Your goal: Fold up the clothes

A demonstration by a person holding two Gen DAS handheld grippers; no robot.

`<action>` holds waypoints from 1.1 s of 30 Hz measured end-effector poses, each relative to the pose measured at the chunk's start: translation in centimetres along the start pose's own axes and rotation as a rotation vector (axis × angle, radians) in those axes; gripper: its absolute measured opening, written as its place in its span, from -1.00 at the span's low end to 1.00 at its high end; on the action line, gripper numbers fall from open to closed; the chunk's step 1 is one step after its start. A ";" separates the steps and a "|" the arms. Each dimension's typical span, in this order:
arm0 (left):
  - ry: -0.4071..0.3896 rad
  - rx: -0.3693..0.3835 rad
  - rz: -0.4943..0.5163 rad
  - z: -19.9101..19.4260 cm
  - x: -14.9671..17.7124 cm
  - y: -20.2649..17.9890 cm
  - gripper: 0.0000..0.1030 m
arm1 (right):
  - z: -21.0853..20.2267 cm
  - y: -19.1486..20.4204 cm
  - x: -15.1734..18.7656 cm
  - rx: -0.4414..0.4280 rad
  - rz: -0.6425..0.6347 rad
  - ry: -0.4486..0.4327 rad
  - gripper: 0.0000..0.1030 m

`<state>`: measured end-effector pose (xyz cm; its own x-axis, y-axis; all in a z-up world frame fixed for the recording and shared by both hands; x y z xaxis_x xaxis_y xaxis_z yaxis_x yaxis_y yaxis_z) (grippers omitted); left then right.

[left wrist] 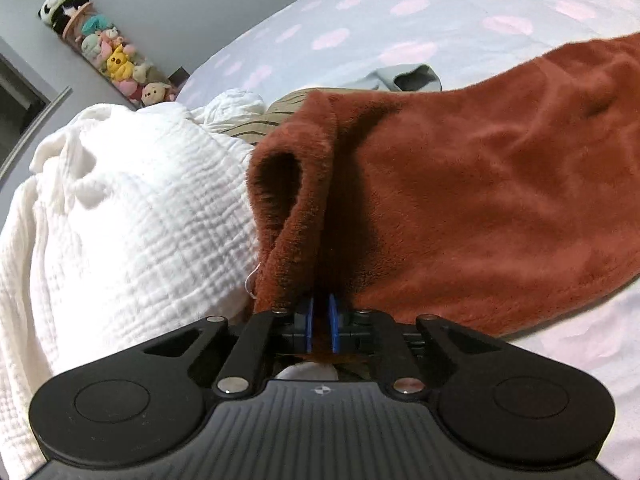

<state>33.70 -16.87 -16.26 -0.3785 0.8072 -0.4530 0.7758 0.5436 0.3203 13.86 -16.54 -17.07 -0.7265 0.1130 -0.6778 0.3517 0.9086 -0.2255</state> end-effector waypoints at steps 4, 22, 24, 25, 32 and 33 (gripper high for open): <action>-0.034 0.018 0.043 -2.8 0.9 -1.3 -0.71 | -1.1 -0.2 -0.2 0.005 -0.013 -0.006 -0.02; 0.003 0.149 0.414 -18.9 14.0 -9.8 -0.28 | -12.0 -1.2 5.2 -0.055 -0.061 0.027 0.05; 0.039 0.149 0.444 -19.5 15.8 -10.4 -0.26 | -12.9 -0.9 6.0 -0.045 -0.073 0.024 0.05; 0.056 0.160 0.463 -19.5 16.6 -10.8 -0.26 | -13.3 -0.8 6.3 -0.041 -0.079 0.023 0.05; 0.139 0.255 0.600 -19.6 21.3 -14.6 -0.24 | -15.7 -1.2 8.4 -0.018 -0.104 0.035 0.05; 0.147 0.268 0.623 -19.3 21.7 -15.4 -0.24 | -16.1 -1.2 8.7 -0.011 -0.110 0.038 0.05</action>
Point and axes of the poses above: each gripper's, at about its wrist camera, not at the fingertips, and z roughly the way its jaws point, y to its left, x to its underside, the point moved 1 cm from there along z, roughly the way its jaws point, and after that the axes turned 12 degrees about x, right-handed, at the moved point
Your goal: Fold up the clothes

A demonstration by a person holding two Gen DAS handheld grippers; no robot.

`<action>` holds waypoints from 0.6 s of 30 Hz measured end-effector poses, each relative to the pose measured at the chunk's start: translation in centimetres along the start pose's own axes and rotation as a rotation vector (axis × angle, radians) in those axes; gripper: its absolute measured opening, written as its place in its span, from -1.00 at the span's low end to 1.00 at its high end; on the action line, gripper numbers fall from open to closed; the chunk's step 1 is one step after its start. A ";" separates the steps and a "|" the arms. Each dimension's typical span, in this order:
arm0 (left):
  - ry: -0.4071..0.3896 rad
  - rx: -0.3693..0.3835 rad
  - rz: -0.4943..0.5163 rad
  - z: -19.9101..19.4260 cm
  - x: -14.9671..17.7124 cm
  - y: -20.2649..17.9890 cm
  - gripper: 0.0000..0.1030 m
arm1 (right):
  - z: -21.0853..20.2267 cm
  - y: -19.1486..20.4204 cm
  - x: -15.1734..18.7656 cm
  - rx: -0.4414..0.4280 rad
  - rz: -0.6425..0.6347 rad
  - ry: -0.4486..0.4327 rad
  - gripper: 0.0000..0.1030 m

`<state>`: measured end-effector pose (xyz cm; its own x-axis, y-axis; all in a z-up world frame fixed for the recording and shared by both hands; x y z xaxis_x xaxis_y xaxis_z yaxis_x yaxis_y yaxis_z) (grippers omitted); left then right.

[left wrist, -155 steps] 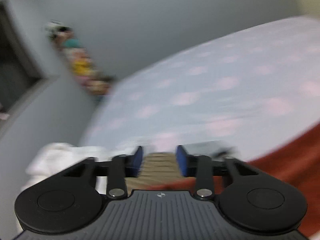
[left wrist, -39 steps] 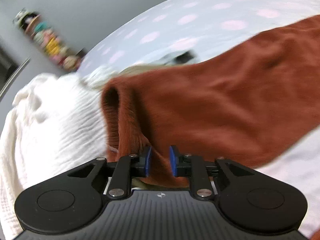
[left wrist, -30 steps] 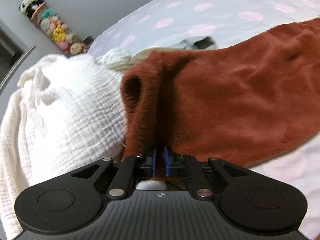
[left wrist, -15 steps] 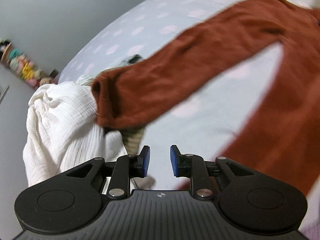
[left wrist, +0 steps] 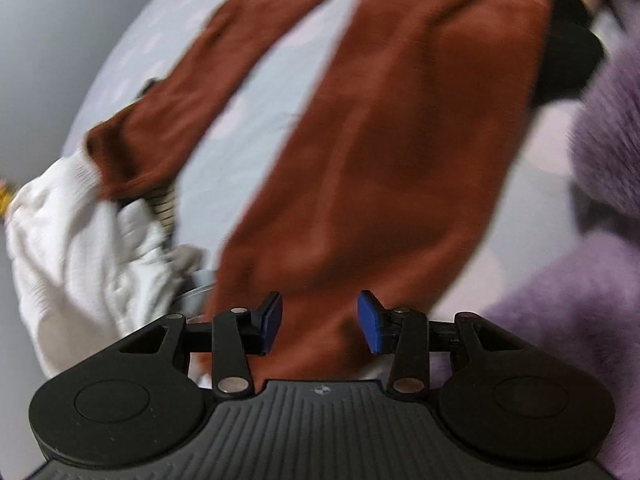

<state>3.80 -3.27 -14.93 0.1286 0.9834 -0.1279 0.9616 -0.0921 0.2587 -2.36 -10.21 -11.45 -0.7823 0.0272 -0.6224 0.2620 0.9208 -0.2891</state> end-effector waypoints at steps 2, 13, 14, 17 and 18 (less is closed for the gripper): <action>0.017 0.028 0.034 0.9 -0.1 -1.2 -0.24 | -0.6 0.0 0.6 0.014 -0.011 0.007 0.05; 0.093 0.076 0.059 4.6 0.0 -3.7 -0.16 | -3.0 -2.2 2.7 0.096 0.001 0.011 0.07; 0.099 0.080 0.042 4.9 0.0 -3.6 -0.16 | -3.1 -2.7 2.7 0.110 -0.018 0.012 0.07; 0.107 0.078 0.023 5.5 0.0 -3.5 -0.16 | -3.1 -5.2 2.3 0.162 -0.100 0.020 0.07; 0.107 0.076 0.014 5.6 0.0 -3.5 -0.16 | -3.0 -6.2 2.1 0.179 -0.125 0.027 0.07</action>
Point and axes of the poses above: each gripper's, at about its wrist camera, not at the fingertips, and z roughly the way its jaws point, y to its left, x to its underside, the point moved 1 cm from there along z, roughly the way its jaws point, and after that the axes turned 12 degrees about x, right-handed, at the moved point
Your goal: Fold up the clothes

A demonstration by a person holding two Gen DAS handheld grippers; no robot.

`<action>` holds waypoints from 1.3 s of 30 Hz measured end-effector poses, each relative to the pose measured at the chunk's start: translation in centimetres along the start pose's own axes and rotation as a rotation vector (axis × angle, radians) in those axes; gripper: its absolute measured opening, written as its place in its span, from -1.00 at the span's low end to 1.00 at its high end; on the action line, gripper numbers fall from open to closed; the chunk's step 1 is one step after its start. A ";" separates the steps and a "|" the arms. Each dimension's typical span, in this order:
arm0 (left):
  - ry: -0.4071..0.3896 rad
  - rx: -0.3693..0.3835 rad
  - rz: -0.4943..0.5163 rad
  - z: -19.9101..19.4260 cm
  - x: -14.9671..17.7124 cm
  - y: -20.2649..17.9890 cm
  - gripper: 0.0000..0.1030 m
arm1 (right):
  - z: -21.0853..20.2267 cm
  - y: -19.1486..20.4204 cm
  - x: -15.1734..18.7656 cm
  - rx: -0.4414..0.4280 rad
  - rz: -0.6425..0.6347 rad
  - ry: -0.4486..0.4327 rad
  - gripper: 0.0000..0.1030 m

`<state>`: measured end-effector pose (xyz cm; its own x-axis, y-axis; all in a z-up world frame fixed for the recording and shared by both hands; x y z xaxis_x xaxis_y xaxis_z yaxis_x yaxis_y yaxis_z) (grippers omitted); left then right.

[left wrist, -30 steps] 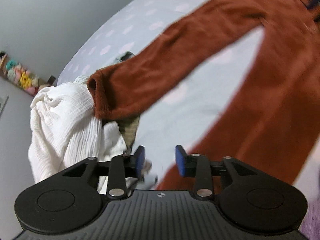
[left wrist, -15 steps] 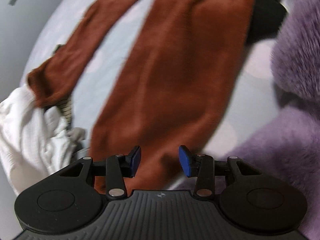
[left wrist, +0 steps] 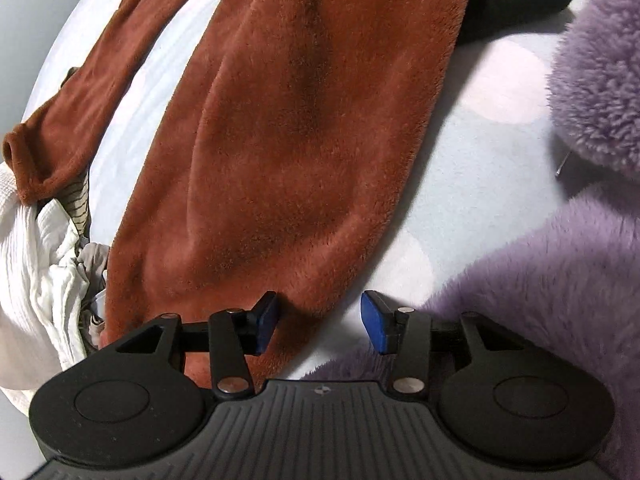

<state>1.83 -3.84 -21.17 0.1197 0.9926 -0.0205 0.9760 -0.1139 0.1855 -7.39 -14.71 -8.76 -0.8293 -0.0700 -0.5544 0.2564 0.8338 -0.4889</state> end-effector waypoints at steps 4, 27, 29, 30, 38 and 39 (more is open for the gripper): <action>-0.005 -0.010 -0.052 0.1 0.2 0.1 -0.16 | 2.6 -4.3 0.0 0.031 -0.120 0.067 0.05; 0.024 -0.040 -0.130 -0.1 -0.8 0.9 -0.45 | 14.7 -5.3 0.0 -0.388 -0.869 0.338 -0.28; 0.019 -0.066 -0.140 -0.3 -0.6 0.9 -0.81 | 15.5 -5.1 0.0 -0.399 -0.871 0.368 -0.28; 0.011 -0.082 -0.150 -0.5 -0.5 1.0 -0.90 | 15.7 -5.0 0.0 -0.396 -0.867 0.375 -0.28; -0.164 -0.176 -0.300 -5.5 0.8 3.0 -0.93 | 15.6 -4.4 0.9 -0.272 -0.838 0.305 -0.85; -0.184 -0.192 -0.314 -6.4 0.9 3.4 -0.93 | 15.0 -4.8 0.7 -0.252 -0.804 0.279 -0.86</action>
Point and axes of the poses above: each gripper's, at about its wrist camera, not at the fingertips, and z roughly the way its jaws point, y to its left, x to its underside, the point moved 1 cm from there along z, roughly the way its jaws point, and after that the axes turned 12 degrees about x, right-handed, at the moved point
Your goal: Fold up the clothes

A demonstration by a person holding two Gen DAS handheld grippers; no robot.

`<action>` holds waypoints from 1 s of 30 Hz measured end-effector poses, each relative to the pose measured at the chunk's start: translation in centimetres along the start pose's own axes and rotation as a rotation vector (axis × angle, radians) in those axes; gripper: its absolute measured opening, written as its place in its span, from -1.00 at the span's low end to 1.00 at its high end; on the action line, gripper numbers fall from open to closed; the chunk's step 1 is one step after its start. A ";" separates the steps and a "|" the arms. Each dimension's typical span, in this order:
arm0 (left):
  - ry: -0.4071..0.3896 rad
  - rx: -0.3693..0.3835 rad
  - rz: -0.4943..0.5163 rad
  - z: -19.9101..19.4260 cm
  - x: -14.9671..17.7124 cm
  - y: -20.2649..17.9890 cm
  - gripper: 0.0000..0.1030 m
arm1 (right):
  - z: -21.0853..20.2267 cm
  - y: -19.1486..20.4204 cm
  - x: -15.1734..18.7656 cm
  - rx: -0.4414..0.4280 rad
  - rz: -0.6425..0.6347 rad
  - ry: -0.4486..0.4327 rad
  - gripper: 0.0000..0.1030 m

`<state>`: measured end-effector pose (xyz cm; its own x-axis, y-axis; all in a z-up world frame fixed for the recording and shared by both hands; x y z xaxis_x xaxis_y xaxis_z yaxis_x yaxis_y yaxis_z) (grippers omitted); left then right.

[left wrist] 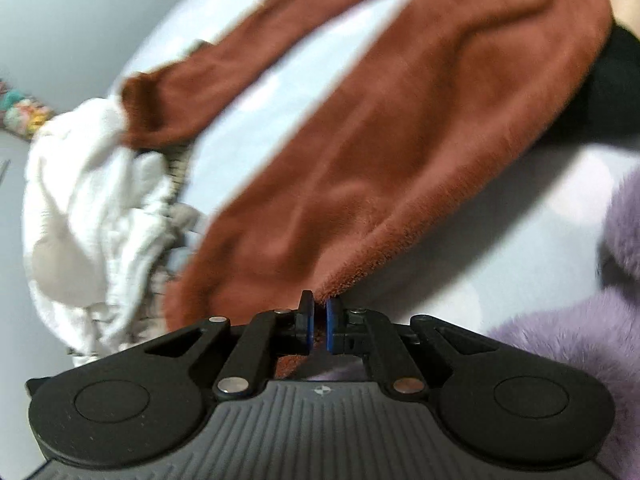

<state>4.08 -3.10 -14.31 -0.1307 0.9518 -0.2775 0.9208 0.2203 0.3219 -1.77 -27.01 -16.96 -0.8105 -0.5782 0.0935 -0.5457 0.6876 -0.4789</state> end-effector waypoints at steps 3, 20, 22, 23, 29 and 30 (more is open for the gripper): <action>-0.068 -0.034 -0.052 -2.3 -1.1 1.3 -0.93 | -2.5 -1.4 1.2 0.082 0.145 -0.081 -0.88; -0.209 -0.175 -0.300 -3.0 -14.4 14.8 -0.93 | -5.6 -14.4 0.3 0.415 0.696 -0.219 -0.91; -0.194 -0.190 -0.292 -1.8 -16.5 16.3 -0.93 | -4.3 -16.1 -0.5 0.426 0.715 -0.211 -0.92; -0.188 -0.195 -0.288 -1.2 -17.5 17.1 -0.93 | -3.7 -17.1 -0.9 0.430 0.723 -0.206 -0.92; -0.108 -0.204 -0.233 3.9 -23.7 20.8 -0.93 | 0.7 -21.9 -2.0 0.395 0.757 -0.148 -0.92; -0.088 -0.209 -0.220 5.0 -24.6 21.3 -0.93 | 1.7 -22.7 -2.4 0.388 0.768 -0.144 -0.92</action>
<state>28.69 -22.87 -5.17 -0.2773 0.8563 -0.4356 0.7772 0.4665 0.4223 12.87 -41.97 -7.76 -0.8756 -0.0834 -0.4759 0.2732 0.7269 -0.6300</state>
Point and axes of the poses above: each gripper's, at about its wrist camera, not at the fingertips, and z roughly the way its jaws point, y to its left, x to its underside, the point moved 1 cm from there along z, roughly the way its jaws point, and after that the axes turned 12 degrees about x, right-handed, at the moved point
